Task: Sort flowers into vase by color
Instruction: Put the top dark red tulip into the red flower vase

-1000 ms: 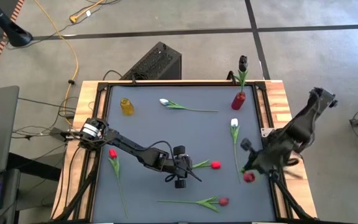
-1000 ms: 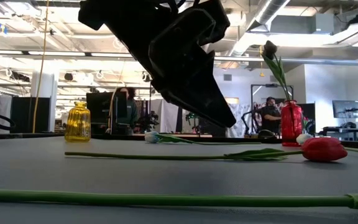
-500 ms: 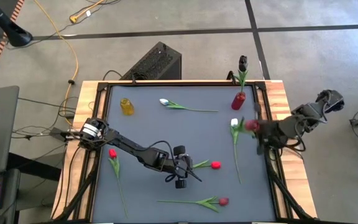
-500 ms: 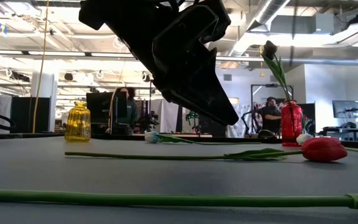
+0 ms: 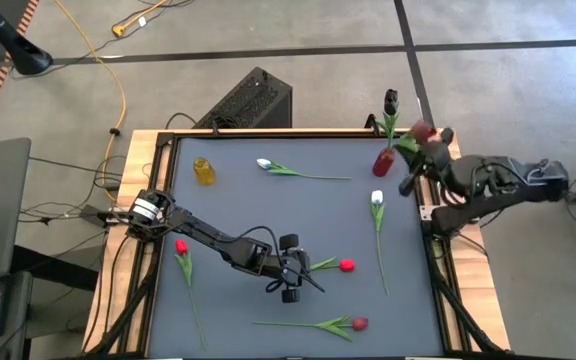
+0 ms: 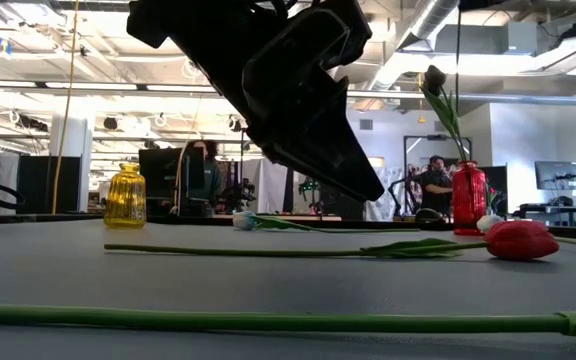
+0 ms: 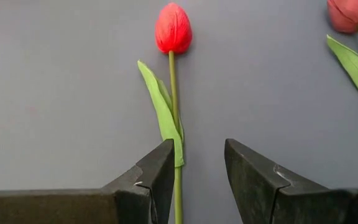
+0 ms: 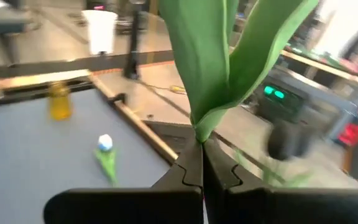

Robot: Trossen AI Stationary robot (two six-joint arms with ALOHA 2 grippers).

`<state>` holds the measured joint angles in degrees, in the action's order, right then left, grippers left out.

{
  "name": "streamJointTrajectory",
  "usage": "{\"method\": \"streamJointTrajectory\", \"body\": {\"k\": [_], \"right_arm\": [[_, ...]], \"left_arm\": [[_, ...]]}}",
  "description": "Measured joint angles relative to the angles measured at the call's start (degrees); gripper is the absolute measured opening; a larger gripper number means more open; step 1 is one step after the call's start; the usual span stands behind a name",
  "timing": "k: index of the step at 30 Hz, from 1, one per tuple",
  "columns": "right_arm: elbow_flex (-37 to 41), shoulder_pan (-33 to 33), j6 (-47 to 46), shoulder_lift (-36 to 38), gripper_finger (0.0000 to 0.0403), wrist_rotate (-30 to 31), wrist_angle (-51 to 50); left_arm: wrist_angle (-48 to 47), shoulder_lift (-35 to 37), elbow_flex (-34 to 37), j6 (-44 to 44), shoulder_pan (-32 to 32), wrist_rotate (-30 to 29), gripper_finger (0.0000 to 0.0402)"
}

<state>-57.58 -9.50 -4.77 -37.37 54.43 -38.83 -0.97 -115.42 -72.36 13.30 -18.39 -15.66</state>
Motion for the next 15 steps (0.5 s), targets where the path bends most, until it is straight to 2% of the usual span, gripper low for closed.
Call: {"method": "streamJointTrajectory", "body": {"k": [7, 11, 15], "right_arm": [[0.29, 12.56, -1.06, 0.24, 0.0018, -0.79, -1.4], [2.3, 19.68, -0.67, 0.24, 0.0018, -6.03, -0.98], [5.56, 26.11, 2.26, 0.78, 0.0018, -12.38, 5.04]], "left_arm": [[0.02, 0.0, 0.0, -0.88, 0.0, 0.0, 0.013], [0.02, 0.0, 0.0, -1.22, 0.0, 0.0, 0.013], [0.02, 0.0, 0.0, -1.25, 0.0, 0.0, 0.013]]}}
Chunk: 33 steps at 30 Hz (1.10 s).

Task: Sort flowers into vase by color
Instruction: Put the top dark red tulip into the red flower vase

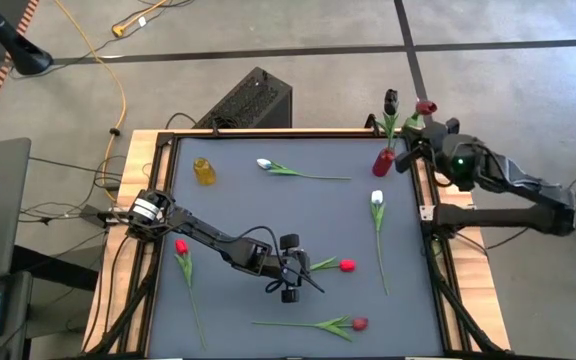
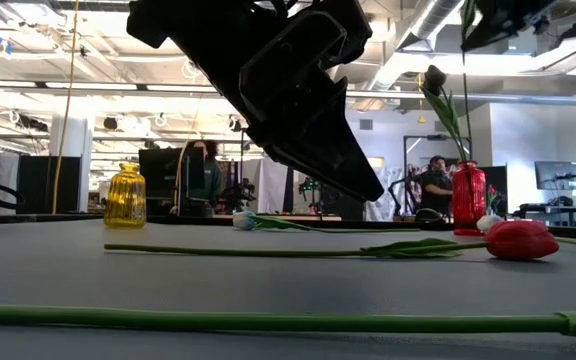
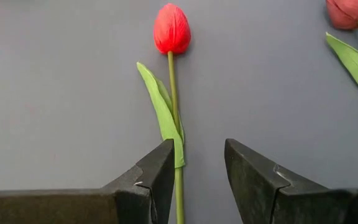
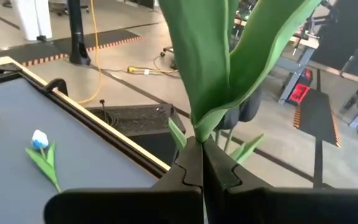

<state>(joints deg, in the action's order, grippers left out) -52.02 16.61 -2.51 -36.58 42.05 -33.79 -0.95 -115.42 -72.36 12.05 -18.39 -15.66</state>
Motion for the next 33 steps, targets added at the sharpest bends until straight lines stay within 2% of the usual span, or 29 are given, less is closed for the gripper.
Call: {"method": "streamJointTrajectory", "body": {"k": [5, 13, 22, 33], "right_arm": [[2.21, 6.48, 1.45, 0.35, 0.0017, -6.35, 2.14], [5.96, 12.71, 1.45, 2.04, 0.0016, -11.28, 3.81], [8.54, 14.7, 1.0, 5.97, 0.0016, -12.97, 6.39], [8.54, 14.68, -0.21, 5.41, 0.0016, -13.74, 5.99]], "left_arm": [[-0.02, 0.0, 0.0, 0.02, 0.0, 0.0, 0.013], [-0.04, 0.0, 0.0, -0.24, 0.0, 0.02, 0.013], [-0.04, 0.0, 0.0, -0.24, 0.0, 0.02, 0.013], [-0.04, 0.0, 0.0, 0.24, 0.0, 0.07, 0.013]]}}
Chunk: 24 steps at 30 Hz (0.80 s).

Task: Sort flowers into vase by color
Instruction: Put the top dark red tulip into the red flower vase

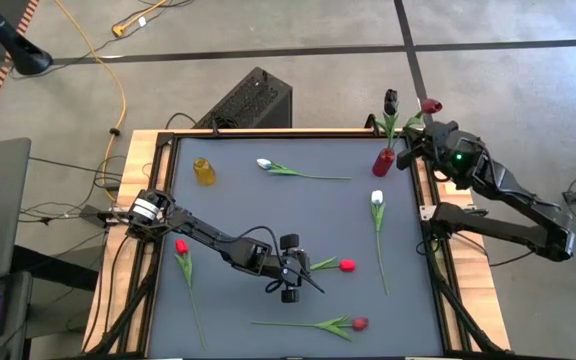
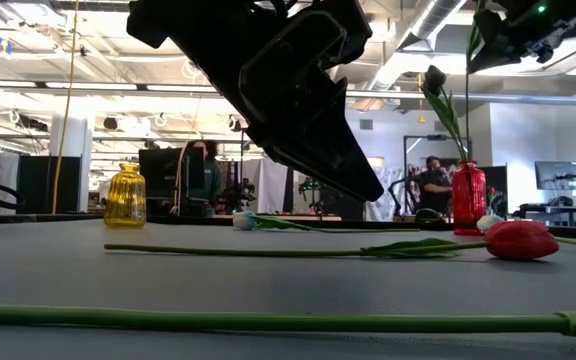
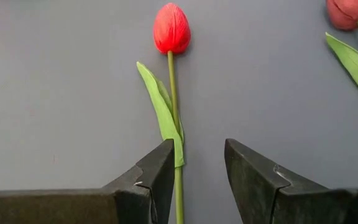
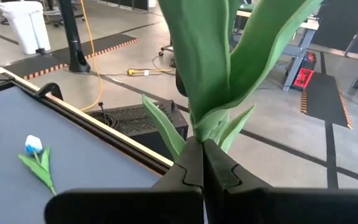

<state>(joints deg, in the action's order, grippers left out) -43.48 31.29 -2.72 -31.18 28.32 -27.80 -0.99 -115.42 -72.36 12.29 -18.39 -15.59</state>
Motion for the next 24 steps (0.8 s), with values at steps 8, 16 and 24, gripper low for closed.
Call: {"method": "streamJointTrajectory", "body": {"k": [8, 16, 24], "right_arm": [[0.22, 0.0, -0.63, -0.33, 0.0016, 0.07, -0.69], [7.3, 1.82, -0.76, -0.26, 0.0016, 1.51, 3.0], [9.25, 4.66, -1.18, -0.68, 0.0018, 0.88, 2.3]], "left_arm": [[0.02, 0.0, 0.0, 0.14, 0.0, 0.02, 0.013], [0.02, 0.0, 0.0, 0.93, -0.24, 0.07, 0.013], [0.0, 0.0, 0.0, 0.87, -0.46, 0.05, 0.013]]}}
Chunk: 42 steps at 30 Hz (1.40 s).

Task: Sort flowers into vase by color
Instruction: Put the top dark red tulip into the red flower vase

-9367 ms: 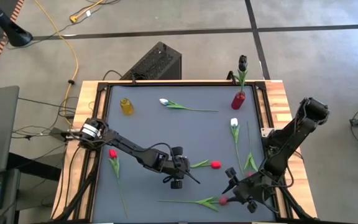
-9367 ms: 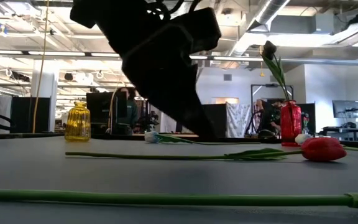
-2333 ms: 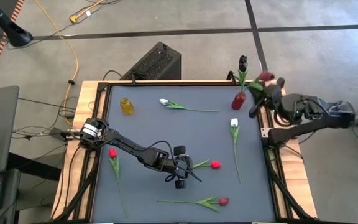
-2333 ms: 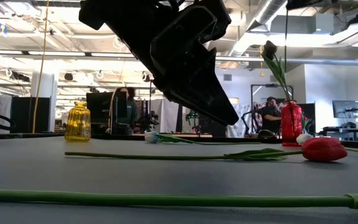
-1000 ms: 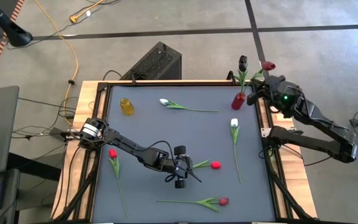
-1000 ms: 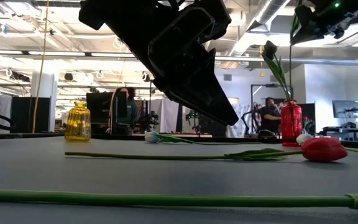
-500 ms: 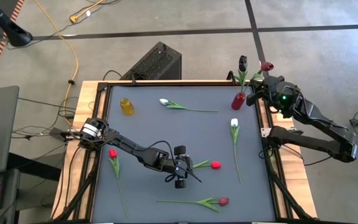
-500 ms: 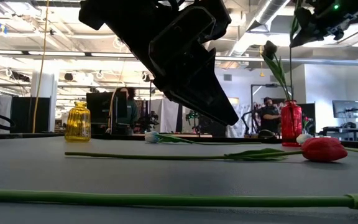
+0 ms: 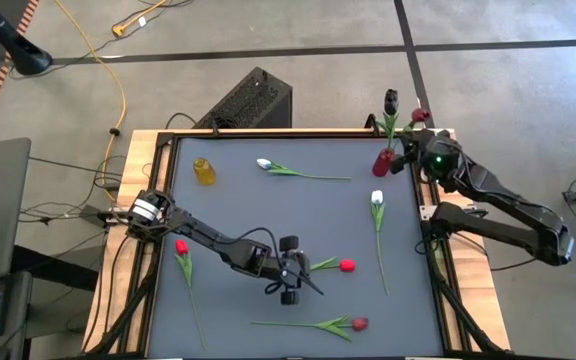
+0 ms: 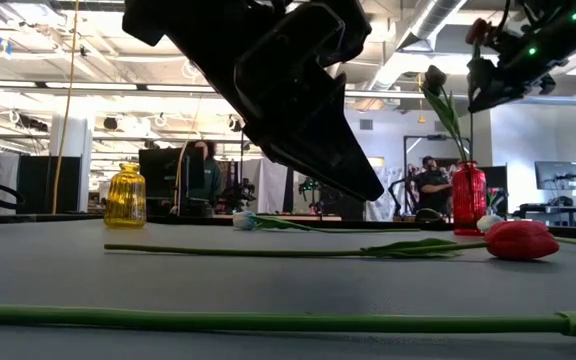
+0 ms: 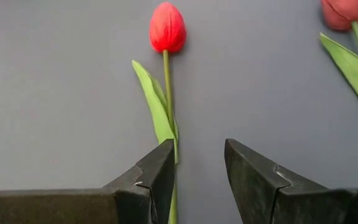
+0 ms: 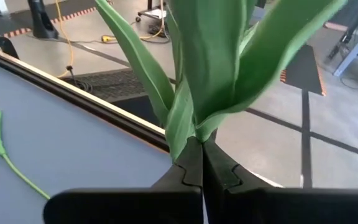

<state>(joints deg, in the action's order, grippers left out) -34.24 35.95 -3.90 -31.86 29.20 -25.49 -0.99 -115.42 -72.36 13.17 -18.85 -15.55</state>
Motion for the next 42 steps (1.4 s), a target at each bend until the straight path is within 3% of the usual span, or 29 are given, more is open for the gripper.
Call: {"method": "streamJointTrajectory", "body": {"k": [12, 25, 36, 42], "right_arm": [[0.0, 0.98, -1.68, -4.45, 0.0031, -4.0, -1.86], [-0.02, 0.91, -1.66, -5.59, 0.0073, -5.25, -3.11], [-1.8, 0.89, -0.57, -5.75, 0.0169, -5.37, -8.97], [-6.09, 0.82, -0.44, -5.74, 0.0219, -9.04, -15.07]], "left_arm": [[0.05, 0.0, 0.0, 0.04, 0.13, -0.14, 0.013], [0.04, 0.0, 0.0, 0.11, 0.13, -0.11, 0.013], [0.04, 0.0, 0.0, 0.13, 0.13, 0.24, 0.013], [0.04, 0.0, 0.0, 0.13, 0.13, 0.23, 0.013]]}}
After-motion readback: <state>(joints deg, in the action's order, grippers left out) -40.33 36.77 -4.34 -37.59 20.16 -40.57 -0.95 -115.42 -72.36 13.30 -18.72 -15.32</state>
